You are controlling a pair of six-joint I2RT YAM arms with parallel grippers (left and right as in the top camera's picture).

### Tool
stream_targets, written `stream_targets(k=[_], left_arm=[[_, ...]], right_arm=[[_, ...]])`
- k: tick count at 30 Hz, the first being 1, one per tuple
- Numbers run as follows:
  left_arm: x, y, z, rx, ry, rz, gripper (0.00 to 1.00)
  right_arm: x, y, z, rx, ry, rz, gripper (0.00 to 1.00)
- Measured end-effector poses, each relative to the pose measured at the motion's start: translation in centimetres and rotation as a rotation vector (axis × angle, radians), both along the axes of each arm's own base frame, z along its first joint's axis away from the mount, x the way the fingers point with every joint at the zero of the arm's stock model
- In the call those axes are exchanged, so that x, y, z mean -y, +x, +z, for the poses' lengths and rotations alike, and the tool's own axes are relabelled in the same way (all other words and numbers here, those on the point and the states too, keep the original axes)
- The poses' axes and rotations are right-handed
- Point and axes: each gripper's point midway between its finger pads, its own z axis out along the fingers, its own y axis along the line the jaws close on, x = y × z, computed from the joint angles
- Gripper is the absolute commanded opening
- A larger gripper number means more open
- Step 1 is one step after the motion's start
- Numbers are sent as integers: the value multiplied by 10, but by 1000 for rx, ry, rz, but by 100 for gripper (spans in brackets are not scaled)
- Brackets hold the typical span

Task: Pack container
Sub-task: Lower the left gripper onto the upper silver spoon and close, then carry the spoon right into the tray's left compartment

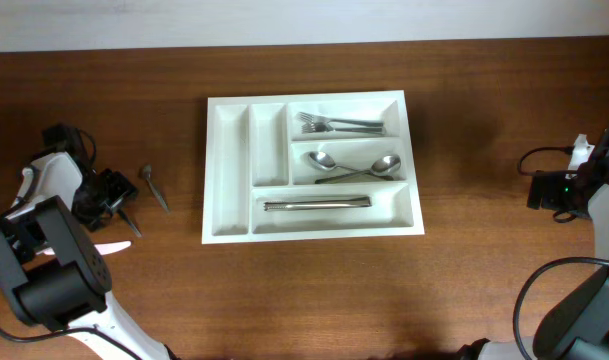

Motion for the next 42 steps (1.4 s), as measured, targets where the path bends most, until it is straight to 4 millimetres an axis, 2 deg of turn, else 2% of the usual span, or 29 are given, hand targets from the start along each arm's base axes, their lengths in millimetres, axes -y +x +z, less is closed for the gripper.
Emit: stream_targets(k=[2, 4, 15, 25, 36, 39, 42], left_arm=[[0, 0, 0, 0, -1, 1, 41], [0, 0, 0, 0, -1, -4, 35], [0, 0, 0, 1, -1, -10, 23], [0, 0, 0, 0, 0, -14, 2], [2, 3, 4, 8, -11, -32, 2], [4, 16, 16, 40, -22, -73, 2], [12, 38, 35, 101, -28, -145, 2]], right_arm=[[0, 0, 0, 0, 0, 0, 99], [0, 0, 0, 0, 0, 0, 99], [0, 0, 0, 0, 0, 0, 99], [0, 0, 0, 0, 0, 0, 99], [0, 0, 0, 0, 0, 0, 99], [0, 0, 0, 0, 0, 0, 99], [0, 0, 0, 0, 0, 0, 99]])
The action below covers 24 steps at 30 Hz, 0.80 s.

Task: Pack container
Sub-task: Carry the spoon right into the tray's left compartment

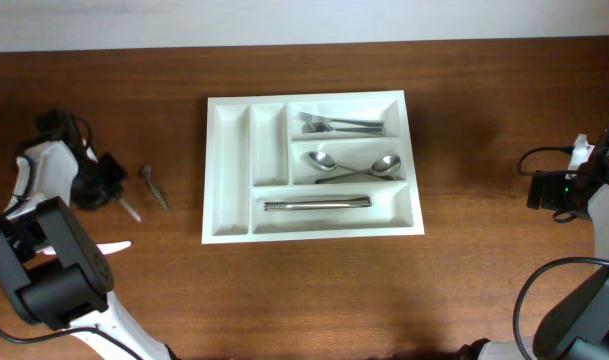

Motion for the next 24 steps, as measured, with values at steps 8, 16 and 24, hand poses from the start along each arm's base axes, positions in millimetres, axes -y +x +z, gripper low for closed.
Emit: stream_targets(k=[8, 16, 24], left_arm=[[70, 44, 41, 108, -55, -223, 2], [175, 55, 53, 147, -135, -459, 2], [228, 49, 52, 132, -106, -586, 6]], right_arm=[[0, 0, 0, 0, 0, 0, 99], [0, 0, 0, 0, 0, 0, 99], [0, 0, 0, 0, 0, 0, 99]])
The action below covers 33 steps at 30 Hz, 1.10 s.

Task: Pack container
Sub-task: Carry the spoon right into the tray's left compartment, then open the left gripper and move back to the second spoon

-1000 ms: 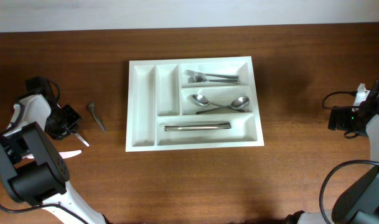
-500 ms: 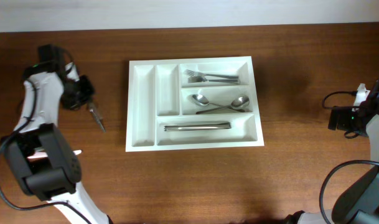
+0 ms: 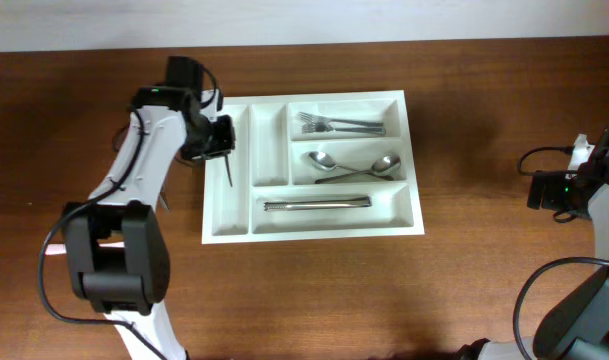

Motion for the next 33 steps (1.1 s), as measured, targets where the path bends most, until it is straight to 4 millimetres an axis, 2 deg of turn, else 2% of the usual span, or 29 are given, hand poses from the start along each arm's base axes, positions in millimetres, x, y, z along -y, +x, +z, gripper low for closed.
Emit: stream_targets(k=[2, 6, 12, 16, 18, 19, 20, 23, 26, 30, 33], left_arm=[[2, 0, 0, 1, 5, -6, 10], [0, 0, -1, 3, 17, -5, 25], [-3, 1, -1, 6, 27, -7, 56], [-4, 1, -1, 10, 33, -19, 63], [-4, 1, -1, 13, 38, -27, 77], [-5, 1, -1, 15, 42, -32, 93], [-5, 2, 0, 19, 45, -34, 99], [-9, 10, 11, 46, 45, -27, 99], [-22, 23, 31, 88, 43, 3, 99], [-59, 29, 52, 103, 46, 86, 99], [-92, 17, 51, 51, 44, 180, 99]], right_arm=[[0, 0, 0, 0, 0, 0, 99], [0, 0, 0, 0, 0, 0, 99], [0, 0, 0, 0, 0, 0, 99], [0, 0, 0, 0, 0, 0, 99], [0, 0, 0, 0, 0, 0, 99], [0, 0, 0, 0, 0, 0, 99], [0, 0, 0, 0, 0, 0, 99], [0, 0, 0, 0, 0, 0, 99], [0, 0, 0, 0, 0, 0, 99], [0, 0, 0, 0, 0, 0, 99], [0, 0, 0, 0, 0, 0, 99]])
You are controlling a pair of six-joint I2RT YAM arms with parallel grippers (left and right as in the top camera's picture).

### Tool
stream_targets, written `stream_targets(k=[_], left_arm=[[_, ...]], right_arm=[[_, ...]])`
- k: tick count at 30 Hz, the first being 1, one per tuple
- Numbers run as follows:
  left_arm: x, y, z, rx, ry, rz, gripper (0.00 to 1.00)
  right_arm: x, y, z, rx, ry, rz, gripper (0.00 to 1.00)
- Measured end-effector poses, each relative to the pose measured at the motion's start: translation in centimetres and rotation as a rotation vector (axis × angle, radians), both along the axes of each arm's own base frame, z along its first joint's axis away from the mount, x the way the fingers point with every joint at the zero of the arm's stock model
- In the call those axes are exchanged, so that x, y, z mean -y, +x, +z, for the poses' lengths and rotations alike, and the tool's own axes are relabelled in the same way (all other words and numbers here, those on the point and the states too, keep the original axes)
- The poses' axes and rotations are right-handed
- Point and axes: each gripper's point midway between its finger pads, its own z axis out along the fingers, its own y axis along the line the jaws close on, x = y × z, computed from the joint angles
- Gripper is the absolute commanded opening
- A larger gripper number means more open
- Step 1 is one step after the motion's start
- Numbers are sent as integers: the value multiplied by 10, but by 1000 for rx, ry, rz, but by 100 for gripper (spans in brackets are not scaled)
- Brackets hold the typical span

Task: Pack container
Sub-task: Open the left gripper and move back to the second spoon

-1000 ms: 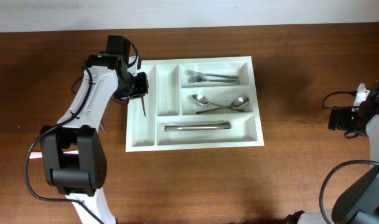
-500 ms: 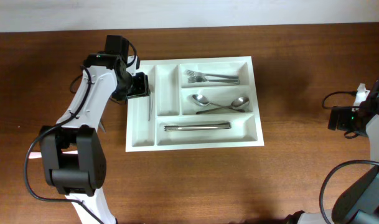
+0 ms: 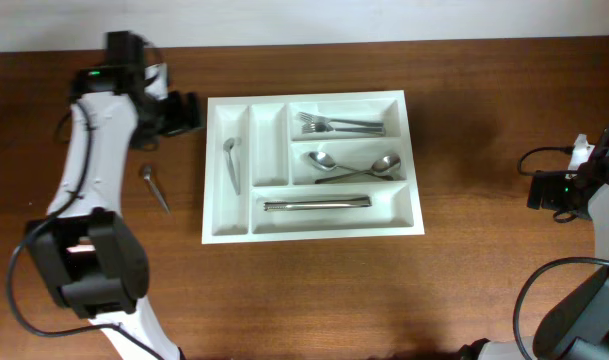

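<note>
The white cutlery tray (image 3: 212,232) lies mid-table. A small spoon (image 3: 231,162) rests in its leftmost long compartment. Forks (image 3: 339,125), two larger spoons (image 3: 356,166) and knives (image 3: 317,204) fill the right-hand compartments. A second small spoon (image 3: 155,188) lies on the wood left of the tray. My left gripper (image 3: 187,112) hovers just outside the tray's upper left corner, open and holding nothing. The right gripper (image 3: 546,190) is parked at the far right edge; how its jaws stand is not readable.
The narrow compartment (image 3: 268,142) beside the small spoon holds nothing. The left arm's base (image 3: 84,270) stands at the lower left, and the right arm's cables (image 3: 544,290) loop at the lower right. The brown wooden table (image 3: 484,120) ends at a pale wall at the top.
The small spoon that hung from my left gripper over the tray's left compartment now lies in that compartment. The gripper has let go and moved left, outside the tray.
My left gripper was at the far left by a small spoon on the table and stayed there at the second moment. Then it held that spoon over the tray's leftmost compartment. Now the spoon lies there and the gripper has backed off. The right arm never moved.
</note>
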Motion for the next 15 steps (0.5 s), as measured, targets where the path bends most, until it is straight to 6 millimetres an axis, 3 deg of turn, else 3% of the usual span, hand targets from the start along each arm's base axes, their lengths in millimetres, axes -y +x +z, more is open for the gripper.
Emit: stream_targets(k=[6, 10, 15], left_arm=[[-54, -25, -6, -101, -20, 234, 99], [-64, -44, -10, -184, 1, 364, 99], [-68, -52, -16, -233, 13, 465, 99]], right_arm=[[0, 0, 0, 0, 0, 0, 99], [0, 0, 0, 0, 0, -1, 99], [0, 0, 0, 0, 0, -1, 99]])
